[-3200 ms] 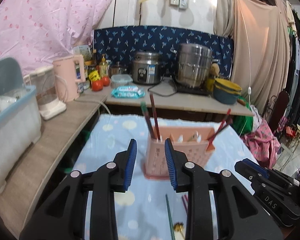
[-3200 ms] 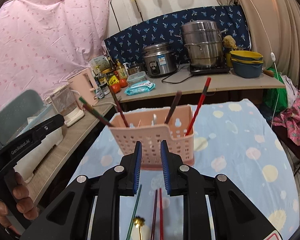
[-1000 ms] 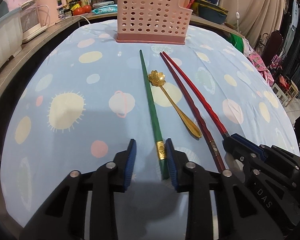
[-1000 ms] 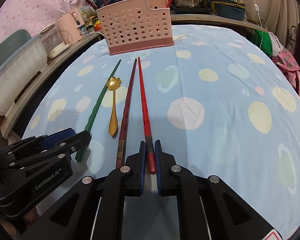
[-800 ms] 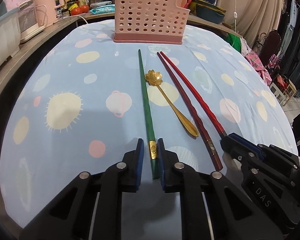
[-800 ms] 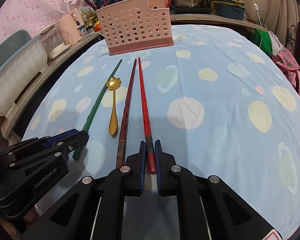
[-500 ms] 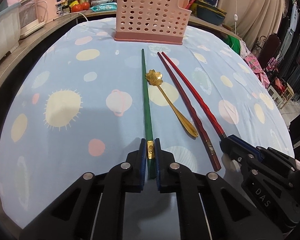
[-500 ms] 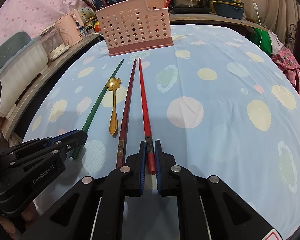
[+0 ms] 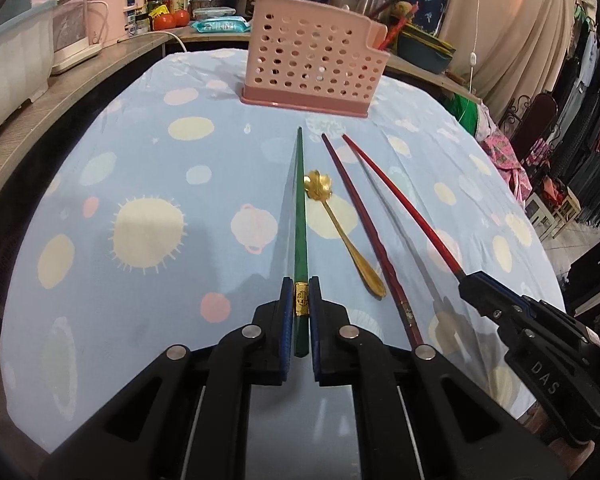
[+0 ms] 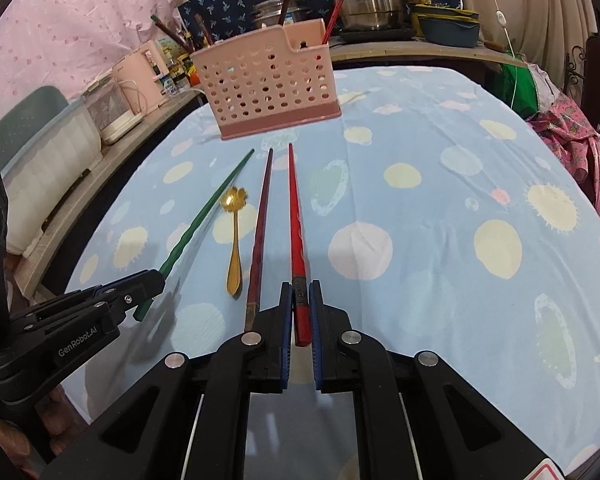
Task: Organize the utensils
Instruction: 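Grasp the green chopstick with the left tool while the right tool grasps a red chopstick, then lift both chopsticks into the pink basket and open both tools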
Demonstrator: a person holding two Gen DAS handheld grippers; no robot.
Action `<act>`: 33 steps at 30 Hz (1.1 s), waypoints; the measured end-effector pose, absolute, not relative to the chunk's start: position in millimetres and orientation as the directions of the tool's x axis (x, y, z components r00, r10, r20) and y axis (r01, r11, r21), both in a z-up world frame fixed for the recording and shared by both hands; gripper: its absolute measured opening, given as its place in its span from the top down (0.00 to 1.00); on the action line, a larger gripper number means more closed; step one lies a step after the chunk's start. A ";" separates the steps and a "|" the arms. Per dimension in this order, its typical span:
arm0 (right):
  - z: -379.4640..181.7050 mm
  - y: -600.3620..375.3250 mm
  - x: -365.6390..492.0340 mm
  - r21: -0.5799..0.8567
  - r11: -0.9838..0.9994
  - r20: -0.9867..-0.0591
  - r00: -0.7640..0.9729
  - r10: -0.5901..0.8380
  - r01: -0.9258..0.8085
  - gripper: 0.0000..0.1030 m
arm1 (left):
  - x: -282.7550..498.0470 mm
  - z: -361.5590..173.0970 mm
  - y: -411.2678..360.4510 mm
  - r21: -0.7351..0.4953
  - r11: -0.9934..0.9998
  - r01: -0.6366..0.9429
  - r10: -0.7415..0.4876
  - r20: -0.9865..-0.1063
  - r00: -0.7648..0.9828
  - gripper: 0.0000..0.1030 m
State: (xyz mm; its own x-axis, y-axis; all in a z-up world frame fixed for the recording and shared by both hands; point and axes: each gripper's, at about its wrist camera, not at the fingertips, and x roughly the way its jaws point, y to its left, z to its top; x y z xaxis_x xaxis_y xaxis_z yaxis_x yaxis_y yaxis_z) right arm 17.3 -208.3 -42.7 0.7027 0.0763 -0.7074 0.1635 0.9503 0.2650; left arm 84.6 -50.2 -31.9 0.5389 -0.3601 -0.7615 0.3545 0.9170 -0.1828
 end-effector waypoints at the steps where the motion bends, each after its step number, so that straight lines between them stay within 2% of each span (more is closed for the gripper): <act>1: -39.8 -209.8 16.9 0.267 0.950 -0.703 0.708 0.075 0.164 0.92 | 84.7 -27.5 -48.4 -0.185 0.917 0.352 -0.362 -0.755 0.547 0.93; 11: -0.3 -229.5 15.5 0.298 0.938 -0.630 0.775 0.054 0.176 0.92 | 93.3 20.7 -30.9 -0.206 0.920 0.333 -0.380 -0.674 0.633 0.93; 22: 56.5 -262.5 33.5 0.330 0.926 -0.507 0.862 0.011 0.182 0.93 | 119.1 75.3 -21.0 -0.220 0.920 0.324 -0.391 -0.568 0.724 0.93; 33: 99.2 -277.7 64.8 0.311 0.937 -0.430 0.903 -0.009 0.158 0.93 | 158.3 112.7 -32.1 -0.205 0.921 0.332 -0.390 -0.505 0.770 0.94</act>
